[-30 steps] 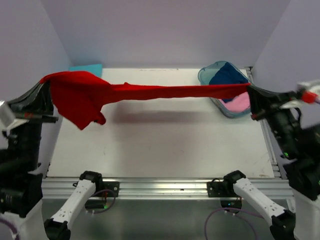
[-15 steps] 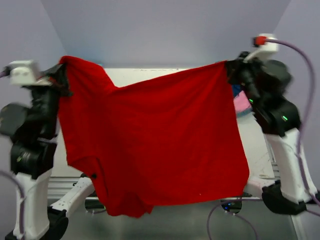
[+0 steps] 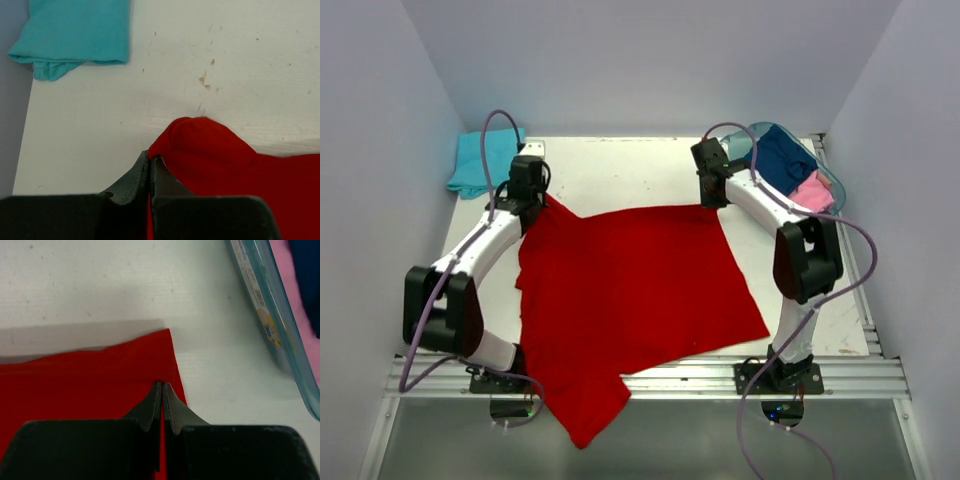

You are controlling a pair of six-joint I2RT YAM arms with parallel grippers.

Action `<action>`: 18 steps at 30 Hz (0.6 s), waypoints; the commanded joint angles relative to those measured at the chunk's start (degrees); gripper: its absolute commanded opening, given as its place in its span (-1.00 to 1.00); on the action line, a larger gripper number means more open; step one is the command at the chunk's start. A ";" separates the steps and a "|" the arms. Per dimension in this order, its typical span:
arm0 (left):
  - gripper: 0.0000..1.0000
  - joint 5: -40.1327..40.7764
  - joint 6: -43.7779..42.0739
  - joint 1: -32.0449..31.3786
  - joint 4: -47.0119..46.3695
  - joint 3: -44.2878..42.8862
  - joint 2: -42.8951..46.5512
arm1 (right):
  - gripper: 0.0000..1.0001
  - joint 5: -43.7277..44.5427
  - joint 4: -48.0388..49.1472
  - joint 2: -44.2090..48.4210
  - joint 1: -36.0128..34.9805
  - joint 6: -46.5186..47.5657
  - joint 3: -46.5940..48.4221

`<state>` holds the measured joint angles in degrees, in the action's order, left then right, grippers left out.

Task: Fold and stack the t-shirts
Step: Flatten out the tshirt

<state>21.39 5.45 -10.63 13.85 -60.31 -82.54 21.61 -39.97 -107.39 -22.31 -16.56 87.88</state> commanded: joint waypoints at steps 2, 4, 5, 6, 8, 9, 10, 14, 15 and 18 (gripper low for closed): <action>-1.00 2.17 1.14 2.19 -11.64 -5.33 -6.21 | -1.00 3.44 4.90 -6.76 1.30 -0.32 9.40; -1.00 1.82 0.79 3.16 -12.18 -8.75 -10.86 | -1.00 4.40 4.81 -10.53 2.35 -0.23 12.82; -1.00 1.64 0.61 3.60 -12.70 -9.55 -11.93 | -1.00 4.24 4.55 -11.60 2.88 -0.23 13.98; -1.00 1.21 0.52 3.95 -12.53 -10.43 -13.16 | -1.00 3.89 4.20 -12.74 3.75 -0.23 15.12; -1.00 -0.02 0.96 5.09 -12.79 -12.45 -16.40 | -1.00 3.97 3.49 -15.91 4.72 -0.23 18.54; -1.00 -0.81 1.31 5.53 -12.88 -13.16 -17.47 | -1.00 3.97 2.97 -17.05 5.51 -0.14 19.69; -1.00 -0.99 1.49 5.88 -12.97 -13.86 -18.52 | -1.00 3.97 2.53 -18.10 5.95 -0.23 20.83; -1.00 -2.23 1.75 5.98 -12.88 -17.98 -25.02 | -1.00 2.83 -0.89 -25.56 8.24 -1.63 29.00; -1.00 -2.66 1.93 5.98 -12.79 -18.52 -25.91 | -1.00 2.65 -2.38 -26.80 9.11 -1.98 30.32; -1.00 -3.71 2.54 5.98 -12.88 -19.58 -28.02 | -1.00 3.44 -5.55 -32.07 11.22 -3.48 36.21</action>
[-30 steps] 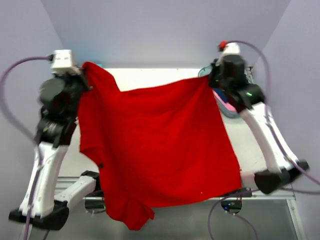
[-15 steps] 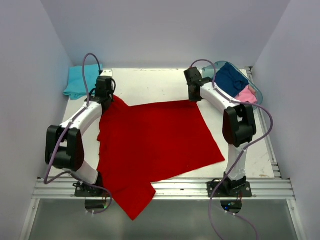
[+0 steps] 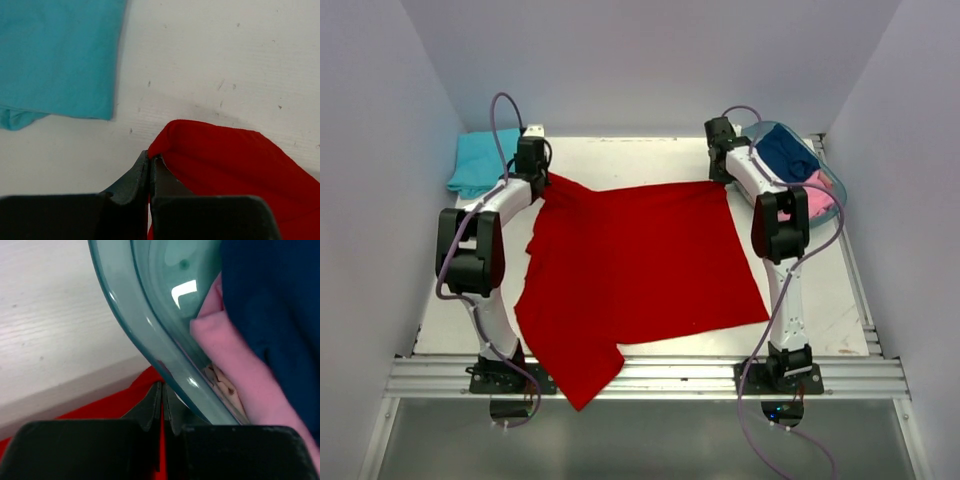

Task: Fold and stack the t-shirts
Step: Flatten out the tshirt

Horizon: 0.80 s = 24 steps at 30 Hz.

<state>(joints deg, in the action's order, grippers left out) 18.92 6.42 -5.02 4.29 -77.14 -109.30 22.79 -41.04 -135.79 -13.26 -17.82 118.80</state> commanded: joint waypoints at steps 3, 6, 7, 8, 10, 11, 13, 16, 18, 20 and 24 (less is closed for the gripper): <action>-1.00 -2.13 1.58 0.36 -5.35 -4.32 -3.11 | -1.00 3.66 -6.68 -7.81 4.37 -2.74 10.56; -1.00 -2.22 1.06 0.36 -5.09 -6.44 -5.13 | -1.00 4.19 -7.92 -9.93 6.74 -3.18 14.70; -1.00 -2.30 0.88 0.36 -5.00 -6.96 -5.49 | -1.00 4.63 -7.74 -10.11 7.45 -3.27 15.40; -1.00 -2.31 0.88 0.36 -5.09 -7.75 -6.19 | -1.00 4.81 -7.48 -10.20 8.15 -3.44 15.75; -1.00 -2.39 0.35 0.36 -5.26 -8.63 -6.98 | -1.00 4.73 -7.39 -10.55 10.35 -3.79 16.80; -1.00 -2.57 0.00 0.36 -5.09 -9.94 -8.11 | -1.00 4.38 -7.39 -10.73 11.92 -3.97 16.99; -1.00 -2.74 -0.17 0.36 -4.82 -12.14 -9.35 | -1.00 3.59 -7.48 -11.08 12.99 -4.06 17.77; -1.00 -4.06 -0.44 0.36 -4.47 -15.56 -12.08 | -1.00 0.86 -7.57 -12.13 15.36 -3.62 19.00; -1.00 -5.37 -0.18 0.36 -4.47 -16.63 -13.66 | -1.00 -1.42 -7.04 -12.48 15.45 -3.10 19.53; -1.00 -6.52 0.09 0.36 -4.47 -18.21 -15.06 | -1.00 -5.10 -6.34 -12.66 15.45 -3.00 19.19; -1.00 -9.24 1.31 0.27 -5.52 -19.36 -16.30 | -1.00 -9.67 -3.35 -12.31 15.19 -2.39 17.52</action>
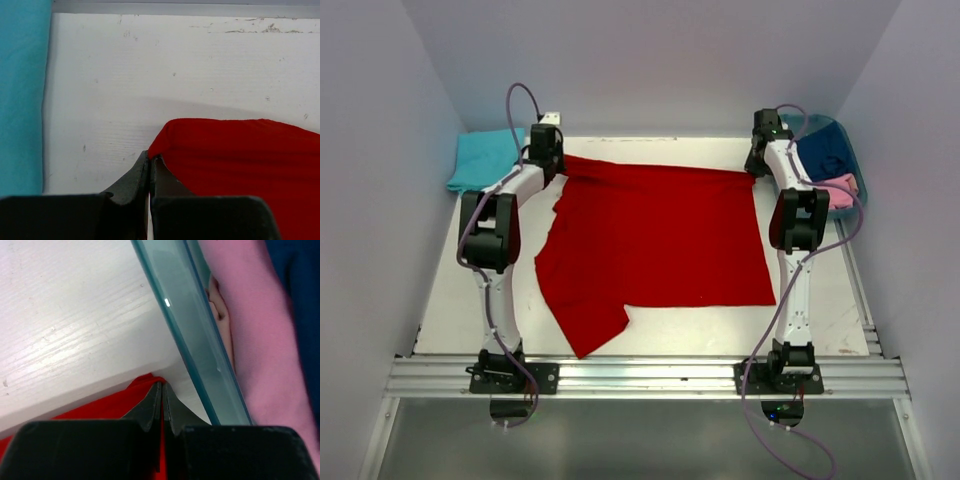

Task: Fold and stack the t-shirts
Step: Flatten out the tshirt

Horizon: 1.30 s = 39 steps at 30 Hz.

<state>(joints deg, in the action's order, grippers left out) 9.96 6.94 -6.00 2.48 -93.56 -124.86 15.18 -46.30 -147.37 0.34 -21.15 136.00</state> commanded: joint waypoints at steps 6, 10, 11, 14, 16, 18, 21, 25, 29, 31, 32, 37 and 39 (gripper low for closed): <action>-1.00 -2.04 1.32 1.25 -5.91 -5.49 -2.14 | -1.00 -6.73 9.99 3.39 0.45 1.02 -5.21; -1.00 -3.10 1.15 1.25 -5.56 -10.66 -5.12 | -1.00 -7.97 11.50 2.97 0.10 0.32 -2.69; -1.00 -3.54 1.23 1.25 -5.30 -11.64 -5.65 | -1.00 -7.71 11.67 2.71 0.10 0.23 -1.98; -1.00 -4.94 1.85 1.25 -5.38 -14.80 -7.94 | -1.00 -8.32 12.98 2.26 -1.66 -1.00 -0.21; -1.00 -6.26 2.20 1.25 -5.29 -17.60 -9.95 | -1.00 -8.94 14.57 2.61 -1.66 -2.40 -0.91; -1.00 -7.58 3.52 1.25 -5.20 -19.46 -10.76 | -1.00 -8.15 18.42 3.84 -1.92 -4.95 -2.66; -0.71 -9.07 5.19 1.34 -8.10 -18.86 -9.36 | -1.00 -7.97 25.90 8.14 -2.53 -7.24 -9.16; 1.00 -7.58 7.56 1.34 -14.42 -13.33 -1.56 | 0.93 -8.85 33.29 15.08 -3.24 -8.64 -18.38; 1.00 -7.32 5.20 1.25 -12.51 -11.91 4.08 | 0.98 -9.82 36.71 21.50 -4.73 -6.19 -24.98; 1.00 -7.23 4.49 1.25 -11.63 -8.76 7.76 | 0.98 -9.90 39.78 26.94 -5.61 -5.14 -32.16; 1.00 -6.97 4.40 1.17 -11.01 -7.62 8.92 | 0.98 -9.82 41.54 28.79 -6.57 -4.78 -34.21; 0.68 -8.37 5.72 1.17 -6.44 3.36 13.76 | 0.94 -8.50 39.55 36.89 -10.09 -3.02 -43.45; -0.19 -7.24 6.59 1.17 -3.81 6.97 13.50 | 0.04 -10.95 37.26 38.12 -10.71 -3.29 -46.16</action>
<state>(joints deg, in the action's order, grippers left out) 2.31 13.23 -5.26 -5.06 -92.18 -110.52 6.09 -8.86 -111.74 -9.34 -25.10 93.58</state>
